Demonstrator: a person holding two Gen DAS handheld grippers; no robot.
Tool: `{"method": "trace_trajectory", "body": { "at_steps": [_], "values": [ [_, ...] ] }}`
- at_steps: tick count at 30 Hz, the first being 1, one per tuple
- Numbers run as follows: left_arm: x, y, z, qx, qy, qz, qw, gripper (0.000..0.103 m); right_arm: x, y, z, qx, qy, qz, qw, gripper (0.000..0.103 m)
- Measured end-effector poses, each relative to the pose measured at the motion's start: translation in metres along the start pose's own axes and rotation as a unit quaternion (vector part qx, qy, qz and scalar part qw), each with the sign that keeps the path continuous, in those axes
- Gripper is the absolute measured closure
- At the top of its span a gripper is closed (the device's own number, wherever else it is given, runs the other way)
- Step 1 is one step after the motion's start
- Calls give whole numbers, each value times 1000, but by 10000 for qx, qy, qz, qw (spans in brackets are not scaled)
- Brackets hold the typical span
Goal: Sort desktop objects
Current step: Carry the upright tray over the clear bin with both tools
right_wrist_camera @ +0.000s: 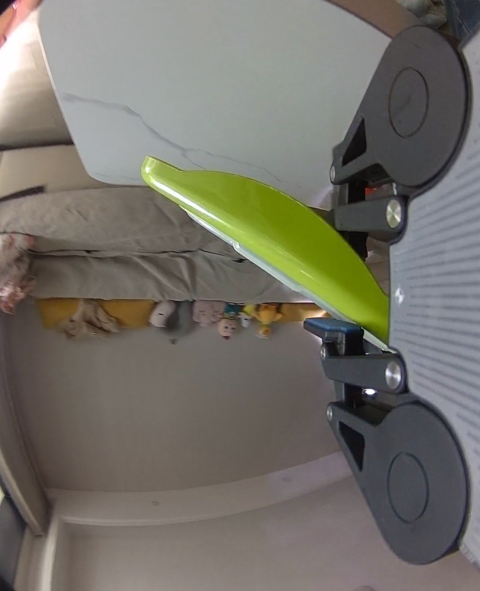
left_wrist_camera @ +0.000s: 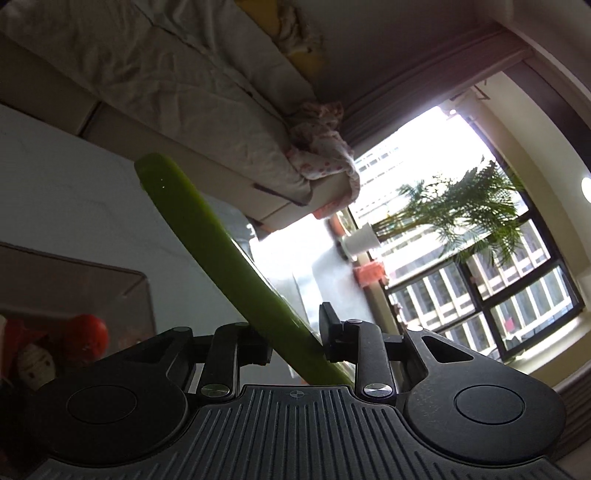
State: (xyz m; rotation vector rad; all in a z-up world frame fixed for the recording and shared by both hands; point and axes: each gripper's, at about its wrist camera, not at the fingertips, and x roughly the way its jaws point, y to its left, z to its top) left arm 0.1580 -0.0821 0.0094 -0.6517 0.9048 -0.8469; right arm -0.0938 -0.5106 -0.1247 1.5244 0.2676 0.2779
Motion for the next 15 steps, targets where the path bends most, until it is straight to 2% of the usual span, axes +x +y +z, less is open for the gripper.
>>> {"method": "trace_trajectory", "body": {
  "at_steps": [3, 7, 10, 15],
  "values": [
    [-61, 27, 4, -106, -432, 296, 9986, 73, 62, 8, -16, -89, 719, -1, 9974, 72],
    [-123, 71, -6, -418, -968, 477, 9933, 73, 128, 7, -39, -154, 1414, 2, 9898, 72],
    [-149, 104, -24, -815, -1219, 480, 9880, 73, 161, 6, -57, -323, 1874, -98, 9817, 72],
    [-166, 140, -61, -1352, -1360, 317, 9809, 72, 176, 6, -78, -667, 2307, -243, 9704, 73]
  ]
}}
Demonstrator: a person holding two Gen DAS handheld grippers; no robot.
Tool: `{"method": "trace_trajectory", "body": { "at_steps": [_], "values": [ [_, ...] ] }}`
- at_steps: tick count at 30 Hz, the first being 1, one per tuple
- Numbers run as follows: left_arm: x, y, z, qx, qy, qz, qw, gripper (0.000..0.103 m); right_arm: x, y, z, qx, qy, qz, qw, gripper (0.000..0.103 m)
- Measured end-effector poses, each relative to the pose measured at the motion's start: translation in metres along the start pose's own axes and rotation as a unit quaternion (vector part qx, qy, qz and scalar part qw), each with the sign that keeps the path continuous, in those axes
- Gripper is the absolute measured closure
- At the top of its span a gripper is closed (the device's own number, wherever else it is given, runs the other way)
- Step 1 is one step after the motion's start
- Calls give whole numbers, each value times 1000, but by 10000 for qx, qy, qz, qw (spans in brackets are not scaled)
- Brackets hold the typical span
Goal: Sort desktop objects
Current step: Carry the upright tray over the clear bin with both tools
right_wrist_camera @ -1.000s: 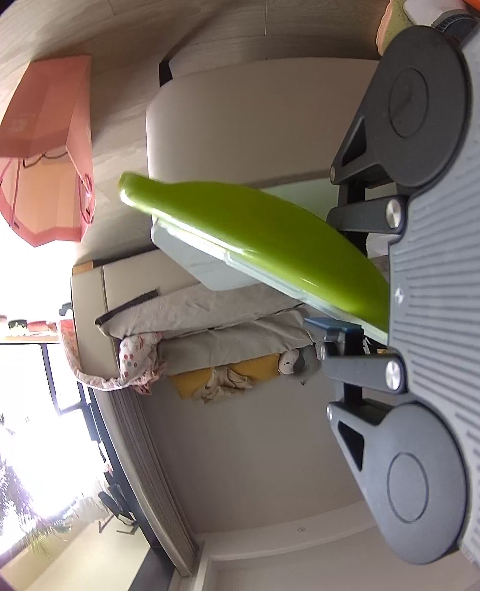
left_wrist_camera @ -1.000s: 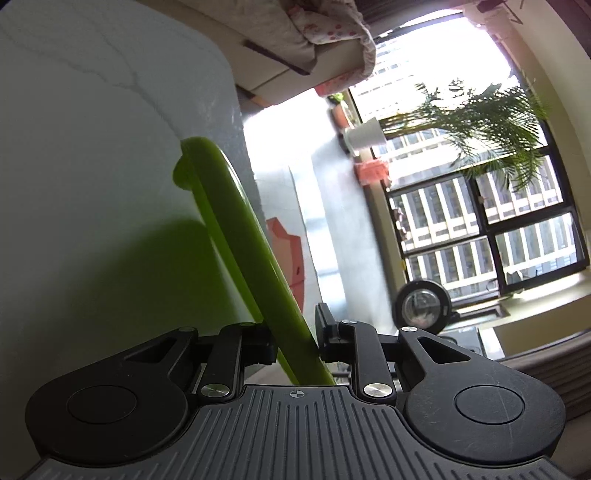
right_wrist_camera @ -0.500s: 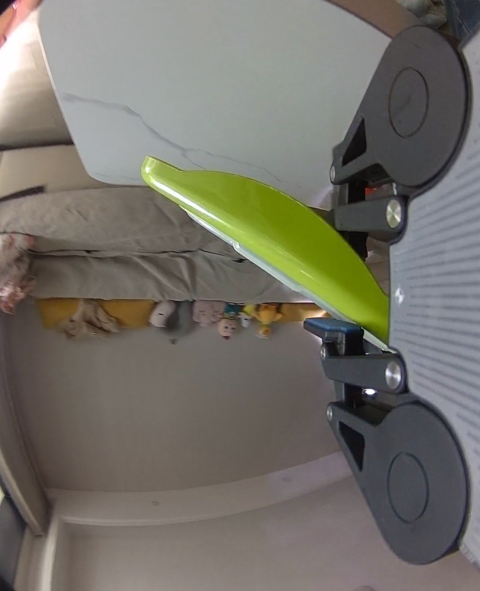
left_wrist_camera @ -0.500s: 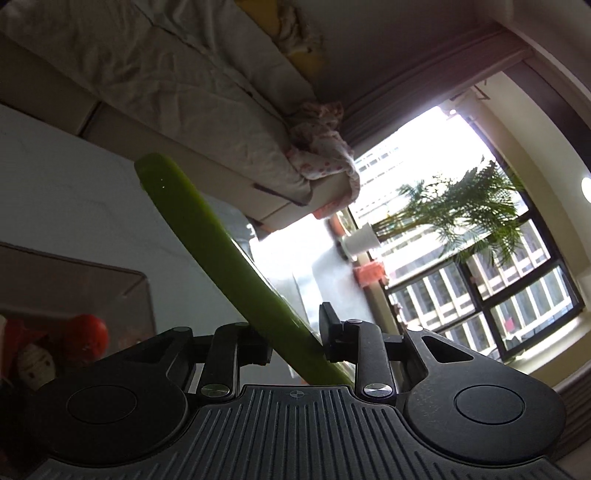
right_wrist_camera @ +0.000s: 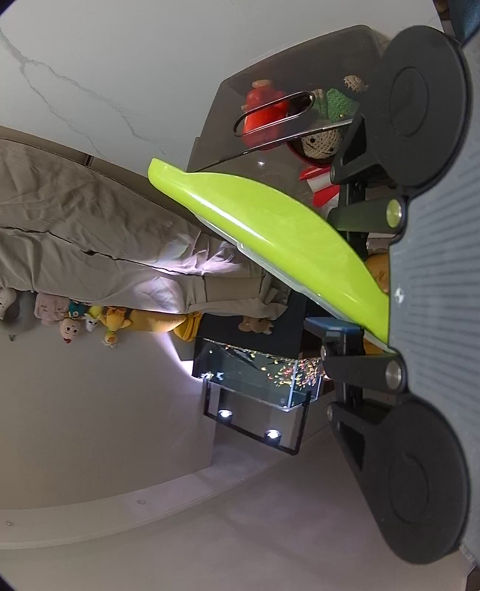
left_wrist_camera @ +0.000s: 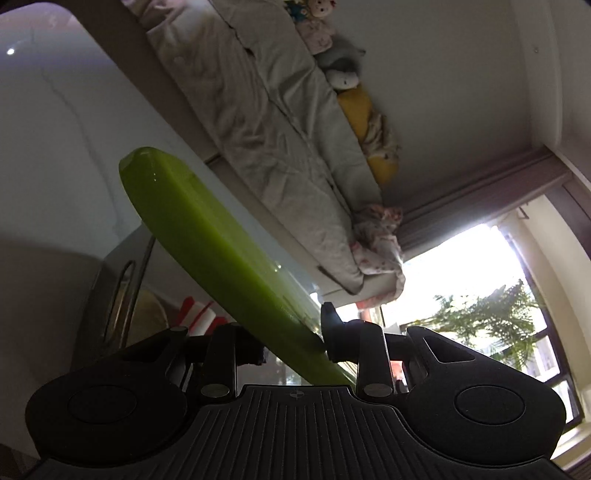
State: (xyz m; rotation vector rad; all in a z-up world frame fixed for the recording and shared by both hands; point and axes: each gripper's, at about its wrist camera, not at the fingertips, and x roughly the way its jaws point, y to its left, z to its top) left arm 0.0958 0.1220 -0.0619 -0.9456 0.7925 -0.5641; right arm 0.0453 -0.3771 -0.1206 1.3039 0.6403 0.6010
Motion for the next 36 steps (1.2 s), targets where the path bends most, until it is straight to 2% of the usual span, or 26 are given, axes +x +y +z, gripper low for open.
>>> {"method": "trace_trajectory", "body": {
  "at_steps": [5, 10, 14, 18, 21, 23, 25, 26, 28, 30, 33, 34, 36],
  "values": [
    [-2, 21, -23, -162, 115, -80, 9998, 68, -9, 6, -10, -334, 193, -83, 9992, 74],
    [-2, 38, -39, -331, 467, 1, 9984, 59, -17, 0, -9, -489, 276, -287, 9980, 76],
    [-7, 47, -48, -251, 803, 179, 9963, 50, -10, -11, -1, -508, 357, -392, 9973, 78],
    [-27, 53, -51, -202, 1139, 345, 9927, 33, 0, -18, 6, -524, 361, -575, 9963, 81],
    [-50, 53, -50, -53, 1260, 457, 9910, 33, 1, -24, 7, -498, 332, -703, 9957, 83],
    [-71, 49, -42, 97, 1058, 469, 9932, 32, 3, -30, 8, -443, 297, -755, 9957, 83],
    [-95, 46, -24, 285, 566, 583, 9963, 22, 3, -35, 8, -359, 269, -778, 9960, 82],
    [-106, 46, -14, 355, 312, 655, 9967, 13, 3, -36, 7, -342, 259, -782, 9960, 82],
    [-114, 55, 6, 351, -85, 844, 9958, 10, 2, -39, 7, -311, 241, -797, 9960, 82],
    [-105, 69, 24, 328, -146, 1050, 9938, 10, 4, -40, 6, -292, 228, -837, 9958, 81],
    [-73, 97, 35, 188, 89, 1332, 9909, 11, 8, -41, 7, -281, 223, -978, 9946, 78],
    [-62, 107, 36, 65, 205, 1291, 9914, 12, 10, -42, 7, -277, 223, -1034, 9940, 78],
    [-46, 121, 31, -311, 367, 909, 9947, 13, 11, -41, 7, -268, 209, -1130, 9930, 76]
  ]
}}
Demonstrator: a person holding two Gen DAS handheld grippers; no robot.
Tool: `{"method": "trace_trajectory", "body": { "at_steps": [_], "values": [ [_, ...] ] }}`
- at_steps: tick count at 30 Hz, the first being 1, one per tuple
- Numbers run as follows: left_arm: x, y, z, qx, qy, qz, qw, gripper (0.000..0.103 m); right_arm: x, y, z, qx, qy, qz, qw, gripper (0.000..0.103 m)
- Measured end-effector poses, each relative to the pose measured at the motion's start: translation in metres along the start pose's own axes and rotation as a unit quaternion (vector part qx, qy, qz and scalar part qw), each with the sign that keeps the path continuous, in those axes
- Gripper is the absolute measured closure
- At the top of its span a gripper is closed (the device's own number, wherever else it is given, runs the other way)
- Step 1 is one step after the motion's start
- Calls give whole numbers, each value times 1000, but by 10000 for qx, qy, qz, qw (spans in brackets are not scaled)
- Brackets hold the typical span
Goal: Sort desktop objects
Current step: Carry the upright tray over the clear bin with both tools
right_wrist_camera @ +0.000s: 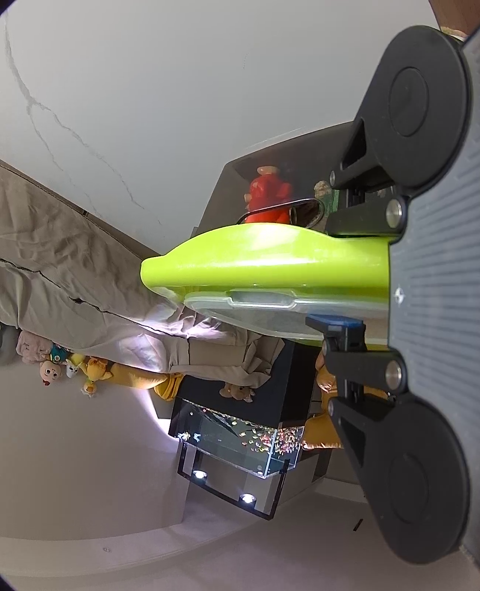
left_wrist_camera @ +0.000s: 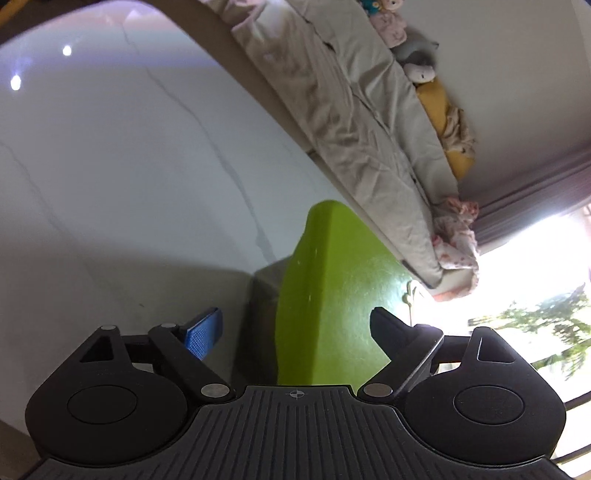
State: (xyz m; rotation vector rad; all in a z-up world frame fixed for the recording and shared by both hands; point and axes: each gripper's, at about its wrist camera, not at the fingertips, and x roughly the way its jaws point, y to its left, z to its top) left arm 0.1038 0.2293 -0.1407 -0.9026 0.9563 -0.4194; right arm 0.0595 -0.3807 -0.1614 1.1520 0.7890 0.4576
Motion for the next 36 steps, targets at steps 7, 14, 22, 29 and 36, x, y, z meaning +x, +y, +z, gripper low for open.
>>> {"method": "trace_trajectory", "body": {
  "at_steps": [7, 14, 22, 29, 36],
  "values": [
    [22, 3, -9, -257, 144, -159, 9994, 45, -3, 7, 2, -45, -34, -199, 9998, 71],
    [35, -3, -4, -303, 259, -217, 9990, 58, -4, 2, -1, -157, 49, -867, 9961, 51],
    [38, -20, 3, -124, 312, -30, 9994, 57, -19, -6, 9, -228, -455, -1103, 9926, 35],
    [32, -21, 8, -60, 225, 262, 9994, 55, -7, 21, 10, -792, -709, -1409, 9843, 47],
    [21, -25, 8, 93, 136, 549, 9984, 51, -7, 23, -3, -799, -710, -1301, 9857, 46]
  ]
}}
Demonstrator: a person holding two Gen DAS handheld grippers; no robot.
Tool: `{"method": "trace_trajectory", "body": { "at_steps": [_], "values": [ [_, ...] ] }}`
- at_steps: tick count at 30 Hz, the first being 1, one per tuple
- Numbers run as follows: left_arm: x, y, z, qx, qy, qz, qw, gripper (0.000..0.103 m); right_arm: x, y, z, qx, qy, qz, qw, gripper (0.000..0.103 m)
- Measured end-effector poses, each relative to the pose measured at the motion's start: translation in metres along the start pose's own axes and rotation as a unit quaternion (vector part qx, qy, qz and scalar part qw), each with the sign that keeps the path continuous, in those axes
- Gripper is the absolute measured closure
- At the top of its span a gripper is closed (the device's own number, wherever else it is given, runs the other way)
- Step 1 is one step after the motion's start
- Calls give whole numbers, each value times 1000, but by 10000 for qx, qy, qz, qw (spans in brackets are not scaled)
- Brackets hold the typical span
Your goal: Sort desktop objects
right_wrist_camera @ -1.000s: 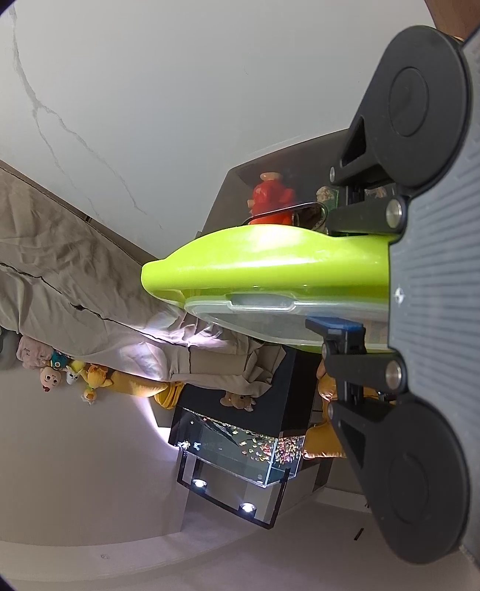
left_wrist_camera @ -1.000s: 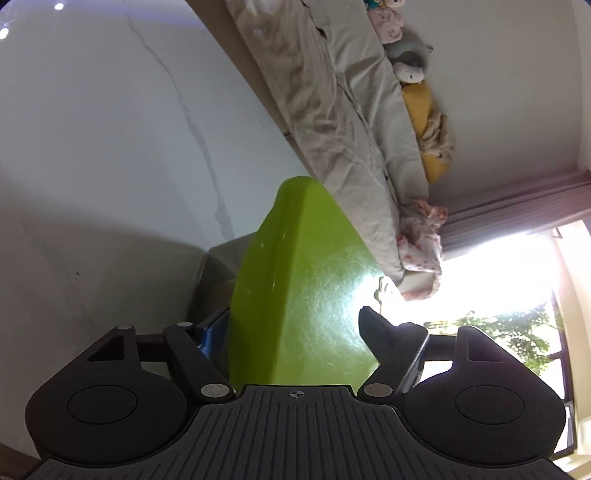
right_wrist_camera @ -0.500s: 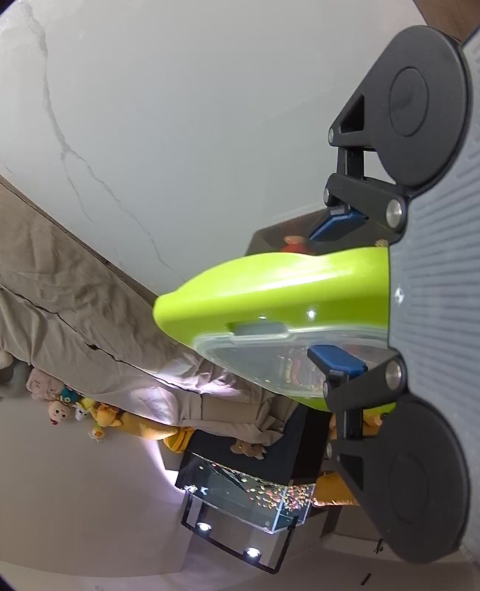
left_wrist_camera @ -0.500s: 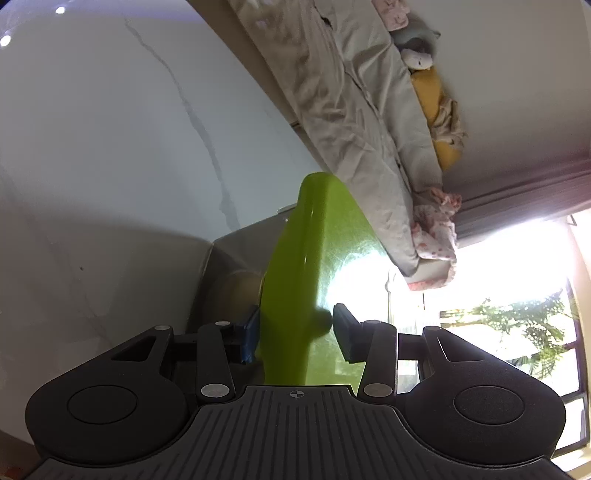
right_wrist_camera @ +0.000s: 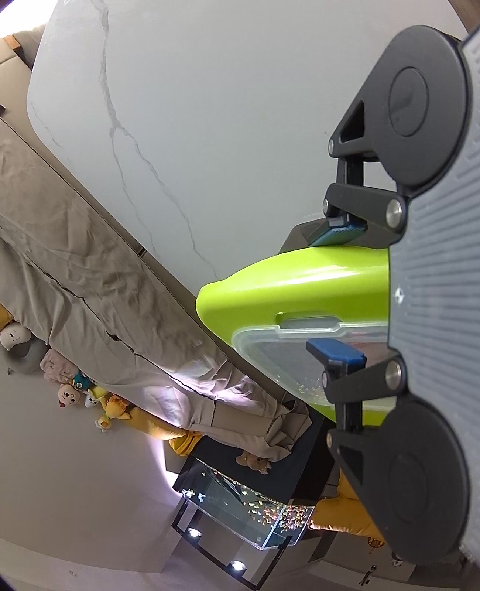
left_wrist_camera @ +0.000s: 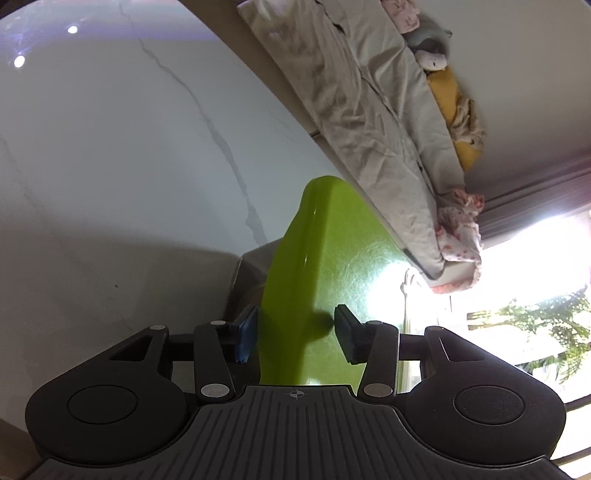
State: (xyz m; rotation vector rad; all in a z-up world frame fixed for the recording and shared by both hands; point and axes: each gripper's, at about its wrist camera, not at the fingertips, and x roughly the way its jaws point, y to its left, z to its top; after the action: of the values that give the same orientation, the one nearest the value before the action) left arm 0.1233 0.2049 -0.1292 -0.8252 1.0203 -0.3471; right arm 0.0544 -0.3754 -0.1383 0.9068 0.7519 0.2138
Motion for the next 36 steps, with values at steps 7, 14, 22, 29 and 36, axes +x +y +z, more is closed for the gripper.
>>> {"method": "trace_trajectory", "body": {
  "at_steps": [7, 14, 22, 29, 36],
  "values": [
    [-40, -43, -14, 862, -542, 1062, 9891, 10, -39, 12, 3, 4, -488, -115, 9987, 30],
    [-81, -127, -69, 1962, -816, 1531, 9651, 0, -96, 71, -12, -839, -954, -150, 9918, 0],
    [-72, -187, -139, 2206, -229, 1394, 9651, 0, -113, 147, -60, -1720, -571, -444, 9824, 0],
    [-61, -216, -169, 2698, 2, 2297, 9351, 0, -101, 219, -107, -2695, -37, -1804, 9459, 0],
    [-70, -224, -183, 2765, 20, 2449, 9293, 0, -78, 251, -132, -2857, 692, -2275, 9283, 0]
  ]
}}
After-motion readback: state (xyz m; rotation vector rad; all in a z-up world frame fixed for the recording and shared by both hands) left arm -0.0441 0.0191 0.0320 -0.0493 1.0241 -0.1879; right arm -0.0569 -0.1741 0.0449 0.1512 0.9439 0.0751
